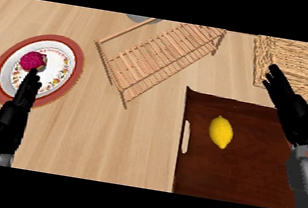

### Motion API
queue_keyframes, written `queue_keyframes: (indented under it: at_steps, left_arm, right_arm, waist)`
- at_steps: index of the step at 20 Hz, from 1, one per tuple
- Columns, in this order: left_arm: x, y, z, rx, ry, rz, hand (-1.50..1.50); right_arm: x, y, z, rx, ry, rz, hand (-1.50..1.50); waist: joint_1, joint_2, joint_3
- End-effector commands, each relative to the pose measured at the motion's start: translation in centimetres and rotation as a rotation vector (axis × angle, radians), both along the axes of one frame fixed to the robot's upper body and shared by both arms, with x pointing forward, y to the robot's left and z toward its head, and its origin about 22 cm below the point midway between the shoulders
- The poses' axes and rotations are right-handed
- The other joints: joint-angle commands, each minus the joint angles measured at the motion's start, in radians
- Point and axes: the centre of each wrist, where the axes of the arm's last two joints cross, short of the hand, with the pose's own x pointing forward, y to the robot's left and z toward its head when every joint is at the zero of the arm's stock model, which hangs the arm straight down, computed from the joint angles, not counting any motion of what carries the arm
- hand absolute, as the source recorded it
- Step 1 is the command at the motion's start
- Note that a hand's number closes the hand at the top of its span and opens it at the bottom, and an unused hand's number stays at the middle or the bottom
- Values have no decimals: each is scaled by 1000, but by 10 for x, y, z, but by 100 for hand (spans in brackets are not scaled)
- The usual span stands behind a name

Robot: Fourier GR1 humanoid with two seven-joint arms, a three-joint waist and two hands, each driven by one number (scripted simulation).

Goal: Pick the lemon from the tray and place it in the tiered shelf

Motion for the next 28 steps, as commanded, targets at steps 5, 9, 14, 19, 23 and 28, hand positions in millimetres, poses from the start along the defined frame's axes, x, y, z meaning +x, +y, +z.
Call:
queue_keyframes:
  at_steps: [5, 9, 14, 19, 23, 28]
  left_arm:
    - [37, -20, 47, -79, -97, -17, 0]
    - [31, -3, 62, -139, -54, -60, 0]
    - [25, -27, 46, -156, -46, -43, 0]
    - [24, -13, 60, -146, -38, -43, 0]
    - [26, -6, 74, -152, -41, -41, 0]
    - [27, -23, 59, -152, -19, -51, 0]
  right_arm:
    - [42, 74, 48, 23, -46, 335, 150]
    - [40, 55, 6, 171, 79, 16, -150]
    - [51, 23, 55, 185, -51, 274, -150]
    - [44, 15, 98, -156, 27, 514, -150]
    - [38, 38, 141, -396, 52, 633, -150]
    - [32, 70, 183, -836, 29, 643, -150]
  waist:
    - [11, 20, 12]
    - [9, 19, 13]
    - [-4, 17, 12]
    - [-8, 10, 11]
    - [-11, 4, 10]
    - [6, 12, 10]
